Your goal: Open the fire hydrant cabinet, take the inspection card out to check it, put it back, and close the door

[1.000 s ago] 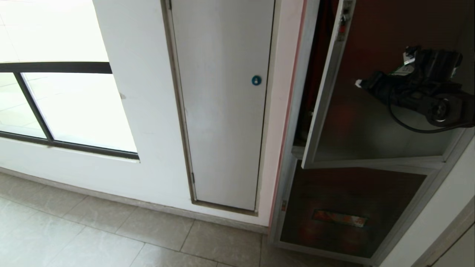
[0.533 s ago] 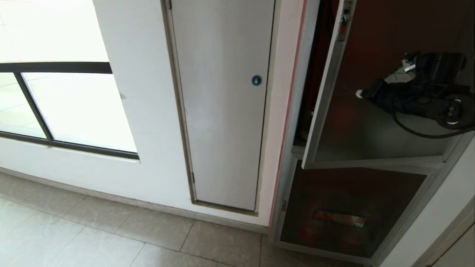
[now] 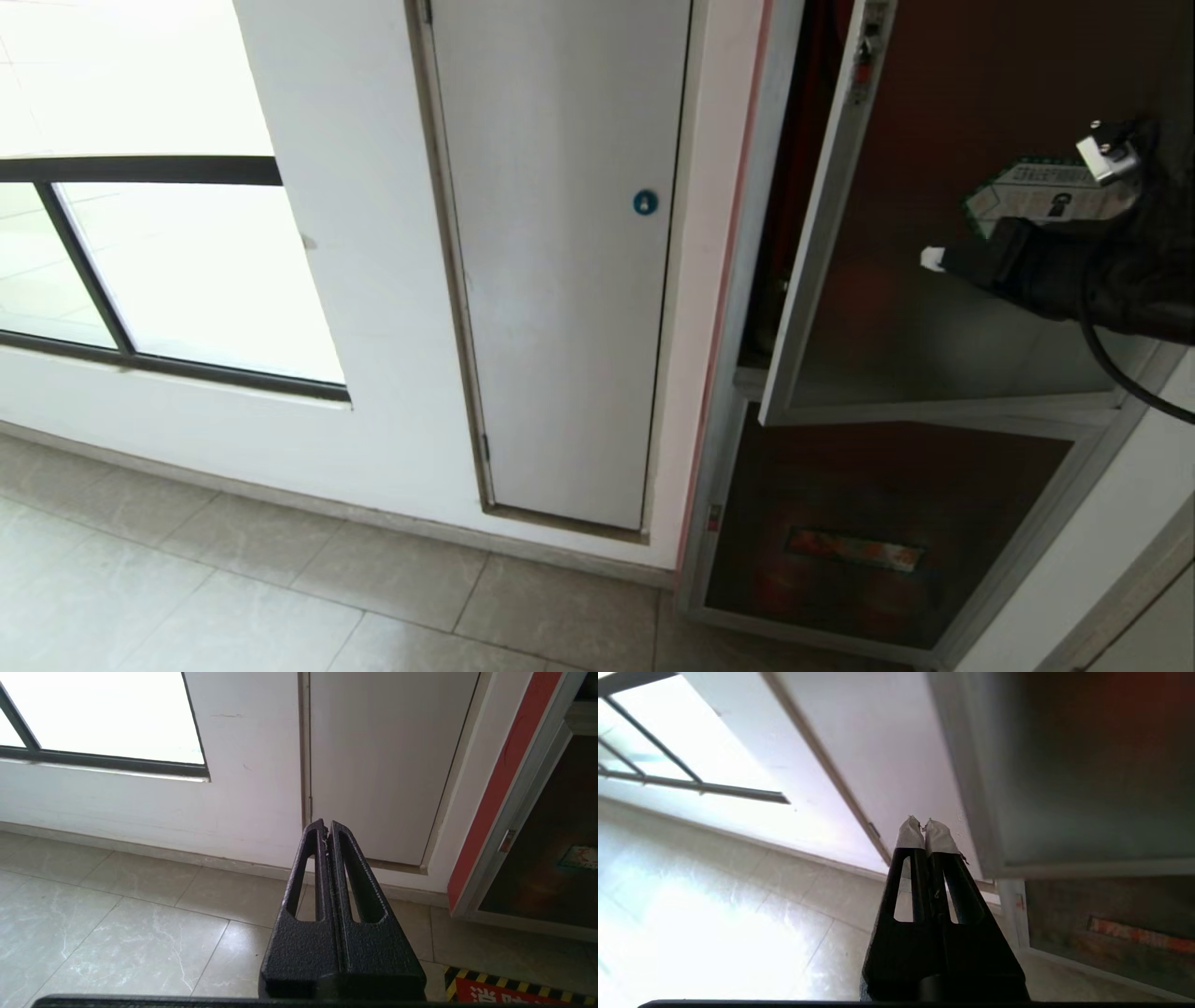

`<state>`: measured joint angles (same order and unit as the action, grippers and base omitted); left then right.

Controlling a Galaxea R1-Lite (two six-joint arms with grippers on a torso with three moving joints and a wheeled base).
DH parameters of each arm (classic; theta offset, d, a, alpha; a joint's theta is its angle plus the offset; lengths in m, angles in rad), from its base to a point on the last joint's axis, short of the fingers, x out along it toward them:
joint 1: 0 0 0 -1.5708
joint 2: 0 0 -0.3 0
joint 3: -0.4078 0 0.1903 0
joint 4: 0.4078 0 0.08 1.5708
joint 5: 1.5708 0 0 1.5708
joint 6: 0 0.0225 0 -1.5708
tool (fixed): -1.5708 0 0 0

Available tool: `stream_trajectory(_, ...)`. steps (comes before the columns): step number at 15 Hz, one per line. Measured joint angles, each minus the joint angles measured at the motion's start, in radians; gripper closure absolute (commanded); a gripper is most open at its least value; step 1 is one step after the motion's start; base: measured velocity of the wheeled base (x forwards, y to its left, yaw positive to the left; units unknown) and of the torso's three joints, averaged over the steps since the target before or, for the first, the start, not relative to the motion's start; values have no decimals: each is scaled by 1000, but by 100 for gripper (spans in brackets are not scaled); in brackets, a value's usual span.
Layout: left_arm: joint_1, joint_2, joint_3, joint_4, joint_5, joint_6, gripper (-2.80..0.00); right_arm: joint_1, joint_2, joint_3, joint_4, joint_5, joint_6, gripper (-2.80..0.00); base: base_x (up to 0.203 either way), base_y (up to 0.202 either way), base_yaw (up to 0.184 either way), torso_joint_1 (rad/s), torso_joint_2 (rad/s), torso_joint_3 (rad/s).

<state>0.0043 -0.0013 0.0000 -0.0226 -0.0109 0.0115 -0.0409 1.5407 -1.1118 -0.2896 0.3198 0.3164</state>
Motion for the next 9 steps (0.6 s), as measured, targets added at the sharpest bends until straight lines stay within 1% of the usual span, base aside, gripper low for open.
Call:
stream_trajectory(3,0,0,0,0,0,0,0,37,-214,166,2,-3,-39,0,0,0,0,0,0,0)
stream_trajectory(6,0,0,0,0,0,1,0,48,-449,302,5,-17,-81,0,0,0,0,0,0,0)
stream_trajectory(9,0,0,0,0,0,0,0,52,-703,421,13,-25,-99,0,0,0,0,0,0,0)
